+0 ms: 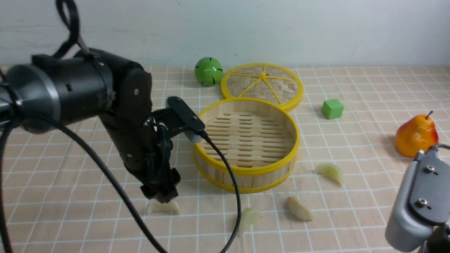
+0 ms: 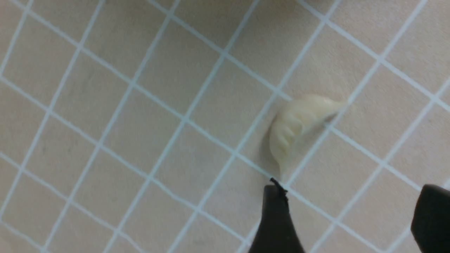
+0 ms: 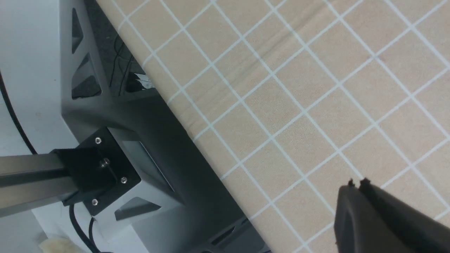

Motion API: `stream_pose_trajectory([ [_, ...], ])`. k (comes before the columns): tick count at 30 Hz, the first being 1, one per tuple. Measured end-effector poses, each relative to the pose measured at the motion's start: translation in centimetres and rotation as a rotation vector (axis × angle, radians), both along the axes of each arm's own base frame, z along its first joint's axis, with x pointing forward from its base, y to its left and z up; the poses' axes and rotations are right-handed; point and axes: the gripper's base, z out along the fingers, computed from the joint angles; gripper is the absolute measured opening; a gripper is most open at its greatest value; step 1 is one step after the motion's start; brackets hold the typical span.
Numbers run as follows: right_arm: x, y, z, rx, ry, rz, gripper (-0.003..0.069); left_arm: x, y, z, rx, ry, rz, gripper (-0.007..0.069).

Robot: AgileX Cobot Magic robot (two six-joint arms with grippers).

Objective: Put the dumplings into the steamer on the table with the brown tablecloth.
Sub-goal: 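Reach for and grasp a dumpling on the table with the left gripper, then place the dumpling into the bamboo steamer basket with the left gripper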

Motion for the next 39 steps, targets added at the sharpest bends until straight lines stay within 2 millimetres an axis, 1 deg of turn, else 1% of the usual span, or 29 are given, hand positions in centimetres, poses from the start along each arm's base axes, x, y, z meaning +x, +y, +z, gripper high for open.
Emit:
stream_pose_trajectory([
  [3,-0.1,-0.1,0.1,0.004,0.0,-0.012,0.0008,1.3,-0.7,-2.2,-0.006,-0.016,-0.011,0.0463],
  [5,-0.1,-0.1,0.1,0.003,0.001,-0.011,0.0011,1.7,-0.9,-3.3,-0.003,-0.009,-0.012,0.0454],
  [7,-0.1,-0.1,0.1,0.003,0.002,-0.012,0.0011,1.9,-1.0,-3.8,0.001,0.0,-0.012,0.0449],
  [8,-0.1,-0.1,0.1,0.004,0.006,-0.018,0.0013,2.1,-1.1,-4.6,0.01,0.018,-0.012,0.0441],
  [10,-0.1,-0.1,0.1,0.005,0.01,-0.026,0.0014,2.2,-1.1,-5.3,0.019,0.035,-0.012,0.0435],
  [12,-0.1,-0.1,0.1,0.006,0.015,-0.033,0.0015,2.3,-1.2,-6.4,0.033,0.063,-0.012,0.0423],
  [17,-0.1,-0.1,0.1,0.006,0.015,-0.034,0.0022,2.4,-1.2,-7.3,0.042,0.085,-0.012,0.0397],
  [19,-0.1,-0.1,0.1,0.006,0.015,-0.034,0.0022,2.4,-1.3,-7.3,0.042,0.084,-0.012,0.0379],
  [20,-0.1,-0.1,0.1,0.006,0.015,-0.034,0.0023,2.4,-1.2,-7.3,0.043,0.085,-0.012,0.0358],
  [21,-0.1,-0.1,0.1,0.007,0.017,-0.036,0.0025,2.4,-1.3,-7.3,0.041,0.086,-0.002,0.0298],
  [22,-0.1,-0.1,0.1,0.007,0.017,-0.037,0.0026,2.4,-1.3,-7.3,0.041,0.087,0.011,0.0262],
  [23,-0.1,-0.1,0.1,0.007,0.017,-0.037,0.0026,2.4,-1.3,-7.3,0.042,0.086,0.014,0.0253],
  [24,-0.1,-0.1,0.1,0.008,0.02,-0.043,0.0029,2.5,-1.3,-7.1,0.046,0.084,0.039,0.0193],
  [26,-0.1,-0.1,0.1,0.009,0.025,-0.051,0.0031,2.7,-1.2,-6.9,0.058,0.079,0.085,0.0191],
  [29,-0.1,-0.1,0.1,0.011,0.026,-0.056,0.0031,3.7,-1.1,-5.3,0.098,0.064,0.17,0.0195],
  [30,-0.1,-0.1,0.1,0.011,0.025,-0.056,0.0031,4.1,-1.2,-4.5,0.096,0.05,0.199,0.0195],
  [31,-0.1,-0.1,0.1,0.011,0.025,-0.056,0.0034,4.6,-1.3,-3.2,0.094,0.043,0.25,0.0195],
  [32,-0.1,-0.1,0.1,0.011,0.025,-0.056,0.0034,4.7,-1.4,-2.9,0.088,0.041,0.267,0.0195],
  [33,-0.1,-0.1,0.1,0.011,0.025,-0.056,0.0036,5.4,-1.8,-0.6,0.049,0.022,0.35,0.0195],
  [34,-0.1,-0.1,0.1,0.011,0.025,-0.056,0.0036,5.7,-1.9,0.0,0.032,0.011,0.362,0.0195],
  [35,-0.1,-0.1,0.1,0.011,0.025,-0.056,0.0039,6.1,-2.5,2.5,-0.043,0.011,0.442,0.0195],
  [37,-0.1,-0.1,0.1,0.012,0.025,-0.057,0.0042,6.3,-3.3,5.1,-0.137,0.016,0.486,0.0195],
  [38,-0.1,-0.1,0.1,0.012,0.025,-0.057,0.0042,6.3,-3.4,5.3,-0.144,0.019,0.489,0.0195],
  [39,-0.1,-0.1,0.1,0.013,0.025,-0.057,0.0042,6.5,-4.5,7.3,-0.215,-0.005,0.482,0.0195],
])
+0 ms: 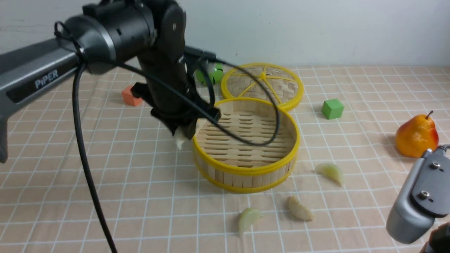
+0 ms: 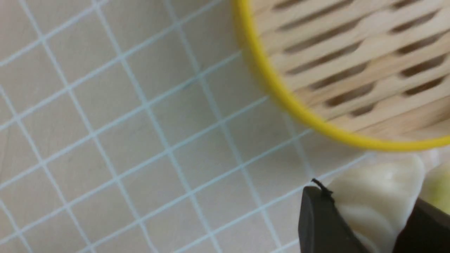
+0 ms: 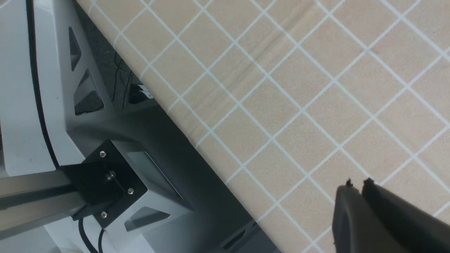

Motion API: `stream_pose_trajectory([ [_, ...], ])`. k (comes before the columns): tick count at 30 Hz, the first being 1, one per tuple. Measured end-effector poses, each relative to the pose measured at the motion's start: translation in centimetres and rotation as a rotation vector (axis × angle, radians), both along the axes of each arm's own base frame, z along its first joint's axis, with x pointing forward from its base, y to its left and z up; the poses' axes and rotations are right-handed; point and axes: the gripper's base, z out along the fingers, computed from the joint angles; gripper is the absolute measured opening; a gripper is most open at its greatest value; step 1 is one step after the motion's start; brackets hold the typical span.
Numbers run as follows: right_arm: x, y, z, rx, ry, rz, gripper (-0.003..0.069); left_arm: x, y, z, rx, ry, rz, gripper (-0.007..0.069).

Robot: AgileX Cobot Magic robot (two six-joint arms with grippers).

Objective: Put the dumplings into the steamer on the table with the brown tablecloth.
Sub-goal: 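Place the dumpling into the bamboo steamer basket with the left gripper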

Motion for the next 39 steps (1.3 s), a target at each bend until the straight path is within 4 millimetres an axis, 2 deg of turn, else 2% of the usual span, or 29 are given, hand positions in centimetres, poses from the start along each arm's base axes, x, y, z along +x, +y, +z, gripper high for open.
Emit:
stream_pose_trajectory([
  [1,0.0,0.0,0.0,0.001,0.001,0.0,0.0042,0.1,-0.7,0.7,-0.014,-0.024,-0.009,0.0195],
  [5,-0.1,0.0,0.0,-0.004,0.011,0.004,0.0042,0.3,-3.3,1.4,-0.008,-0.081,-0.033,0.0195],
  [9,-0.7,-0.4,-0.1,-0.029,0.045,0.023,0.0046,1.4,-7.5,-0.2,-0.011,-0.116,-0.008,0.0195],
  [13,-1.1,-0.7,0.3,-0.017,0.037,0.004,0.005,2.5,-8.9,-1.9,-0.036,-0.118,0.029,0.0195],
  [14,-1.5,-1.0,0.5,-0.01,0.03,-0.013,0.005,3.3,-9.5,-2.9,-0.053,-0.126,0.05,0.0195],
  [19,-2.9,-2.8,1.6,0.006,-0.056,-0.079,0.0053,5.3,-10.8,-5.5,-0.129,-0.181,0.129,0.0195],
  [28,-4.9,-6.2,2.9,-0.012,-0.242,-0.203,0.0058,6.4,-11.6,-10.1,-0.11,-0.147,0.14,0.0196],
  [30,-5.1,-6.5,3.0,-0.014,-0.257,-0.213,0.006,6.5,-11.7,-10.5,-0.105,-0.141,0.14,0.0209],
  [32,-5.3,-6.9,3.0,-0.022,-0.278,-0.219,0.0064,6.7,-11.5,-10.9,-0.101,-0.137,0.144,0.0283],
  [33,-5.3,-6.9,3.0,-0.022,-0.279,-0.219,0.0064,6.7,-11.5,-10.9,-0.101,-0.137,0.144,0.0283],
  [36,-5.3,-7.0,3.0,-0.025,-0.283,-0.221,0.0065,6.6,-11.2,-10.4,-0.088,-0.125,0.153,0.04],
  [37,-5.3,-7.0,3.0,-0.026,-0.283,-0.221,0.0065,6.6,-11.1,-10.3,-0.085,-0.122,0.156,0.0412],
  [39,-5.3,-7.0,3.0,-0.027,-0.284,-0.221,0.0067,6.3,-10.9,-8.6,-0.083,-0.116,0.165,0.0467],
])
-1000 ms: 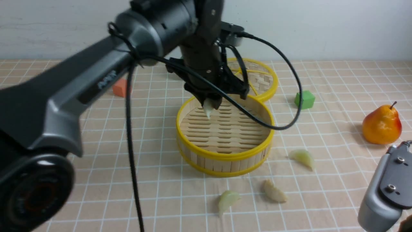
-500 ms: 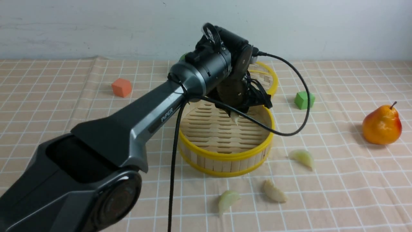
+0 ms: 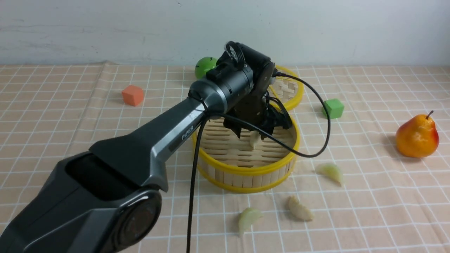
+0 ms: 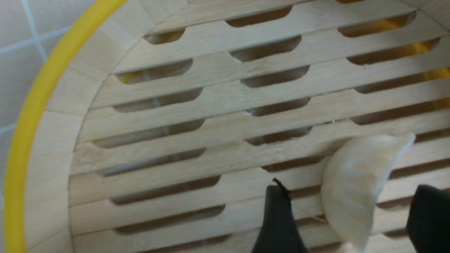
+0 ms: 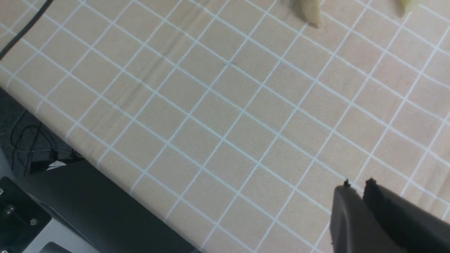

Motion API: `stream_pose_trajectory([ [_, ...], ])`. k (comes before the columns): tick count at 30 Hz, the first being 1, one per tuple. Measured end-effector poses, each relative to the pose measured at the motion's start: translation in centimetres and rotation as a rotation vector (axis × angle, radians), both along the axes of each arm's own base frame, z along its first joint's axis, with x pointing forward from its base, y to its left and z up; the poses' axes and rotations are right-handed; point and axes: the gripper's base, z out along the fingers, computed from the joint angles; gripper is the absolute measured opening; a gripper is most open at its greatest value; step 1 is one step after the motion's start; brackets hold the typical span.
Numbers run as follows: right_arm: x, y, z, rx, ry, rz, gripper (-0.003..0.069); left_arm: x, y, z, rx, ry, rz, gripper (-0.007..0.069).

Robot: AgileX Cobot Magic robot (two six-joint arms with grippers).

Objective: Put the dumplings into the steamer on the table with the brown tablecloth.
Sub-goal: 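Place the dumpling into the bamboo steamer basket with the left gripper, then reach for and grasp a dumpling on the table with the left gripper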

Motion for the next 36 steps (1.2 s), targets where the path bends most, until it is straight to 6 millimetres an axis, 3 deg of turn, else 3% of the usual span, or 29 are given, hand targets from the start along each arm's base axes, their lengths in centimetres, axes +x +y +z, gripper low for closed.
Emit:
stream_pose_trajectory([
  [3,0.0,0.0,0.0,0.0,0.0,0.0,0.0066,-0.7,0.3,2.8,-0.033,-0.01,0.003,0.0482],
  [7,0.0,0.0,0.0,0.015,0.012,-0.016,0.0066,-3.4,1.4,10.5,-0.155,-0.066,-0.049,0.0472],
  [10,0.1,0.1,0.1,0.039,0.008,-0.036,0.0066,-5.5,2.5,14.1,-0.184,-0.09,-0.102,0.0449],
  [13,0.3,0.3,0.4,0.072,-0.019,-0.051,0.0066,-7.6,3.6,15.2,-0.154,-0.063,-0.155,0.042],
  [17,0.6,0.4,0.6,0.101,-0.055,-0.059,0.0067,-11.1,4.3,13.4,-0.042,0.034,-0.271,0.0382],
  [22,0.8,0.5,0.8,0.115,-0.078,-0.06,0.0073,-16.2,2.7,9.0,0.091,0.183,-0.427,0.037],
  [25,0.8,0.5,0.9,0.119,-0.082,-0.06,0.0073,-18.0,1.6,7.0,0.143,0.232,-0.483,0.037],
  [29,0.7,0.5,0.8,0.11,-0.072,-0.06,0.0076,-18.4,0.8,4.4,0.202,0.27,-0.507,0.037],
  [36,0.3,0.3,0.3,0.074,-0.011,-0.055,0.0085,-15.6,0.0,-0.7,0.285,0.242,-0.476,0.037],
])
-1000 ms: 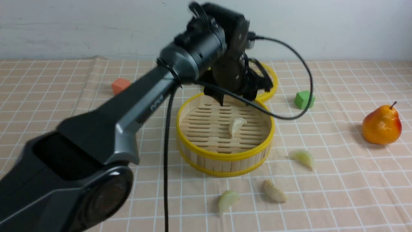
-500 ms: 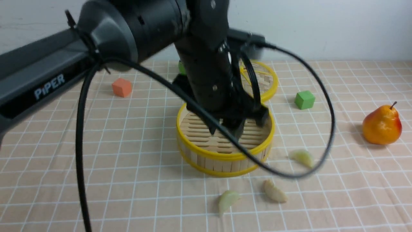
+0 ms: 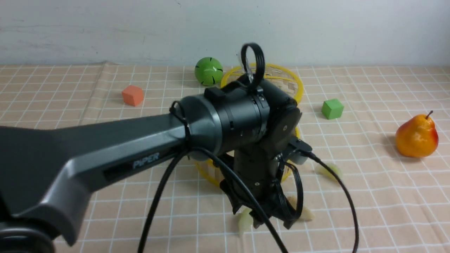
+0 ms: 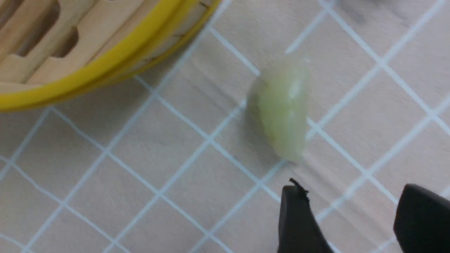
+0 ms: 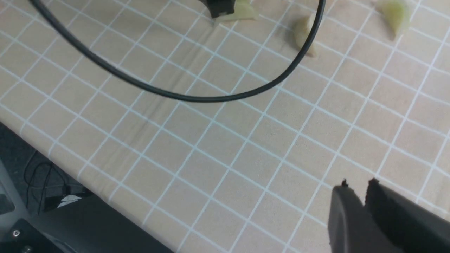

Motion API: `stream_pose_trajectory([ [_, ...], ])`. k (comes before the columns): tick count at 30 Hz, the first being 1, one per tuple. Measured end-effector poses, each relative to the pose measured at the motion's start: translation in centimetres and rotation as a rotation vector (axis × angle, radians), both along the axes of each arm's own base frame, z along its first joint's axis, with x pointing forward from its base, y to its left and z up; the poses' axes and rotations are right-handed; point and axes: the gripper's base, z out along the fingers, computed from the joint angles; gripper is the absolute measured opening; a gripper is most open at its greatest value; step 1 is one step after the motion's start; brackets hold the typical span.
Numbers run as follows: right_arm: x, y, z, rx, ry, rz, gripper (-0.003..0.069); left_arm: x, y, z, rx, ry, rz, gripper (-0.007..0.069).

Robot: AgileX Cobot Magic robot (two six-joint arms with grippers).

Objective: Put the dumplings into the steamer on the table with the brown tablecloth.
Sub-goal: 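Reach for and grasp a dumpling on the table with the left gripper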

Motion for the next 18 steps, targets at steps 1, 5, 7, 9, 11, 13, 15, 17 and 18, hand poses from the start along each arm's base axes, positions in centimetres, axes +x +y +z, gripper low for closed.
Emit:
stream_pose_trajectory([
  [1,-0.1,0.0,-0.1,-0.006,0.01,0.001,0.0085,0.4,-0.1,-1.0,0.022,-0.002,0.0,0.037],
  [5,-0.2,-0.1,-0.2,-0.016,0.032,0.005,0.0087,1.0,-0.5,-3.6,0.052,0.004,-0.002,0.037],
  [7,-0.3,-0.1,-0.2,-0.017,0.034,0.005,0.009,1.2,-0.8,-4.6,0.049,0.003,-0.005,0.037],
  [9,-0.2,-0.1,-0.2,-0.02,0.032,0.003,0.0092,1.4,-1.0,-4.9,0.038,-0.003,-0.002,0.037],
  [11,-0.2,-0.2,-0.2,-0.028,0.028,0.0,0.0093,1.5,-1.1,-4.9,0.021,-0.016,0.003,0.037],
  [13,-0.2,-0.2,-0.2,-0.033,0.026,-0.002,0.0095,1.6,-1.2,-5.0,0.01,-0.024,0.005,0.037],
  [15,-0.2,-0.3,-0.2,-0.036,0.025,-0.004,0.0095,1.6,-1.3,-5.0,0.006,-0.028,0.005,0.0369],
  [17,-0.2,-0.3,-0.2,-0.036,0.025,-0.004,0.0096,1.6,-1.3,-5.1,0.006,-0.027,0.007,0.0355],
  [18,-0.2,-0.3,-0.2,-0.036,0.025,-0.004,0.0096,1.6,-1.3,-5.2,0.012,-0.023,0.009,0.0339],
])
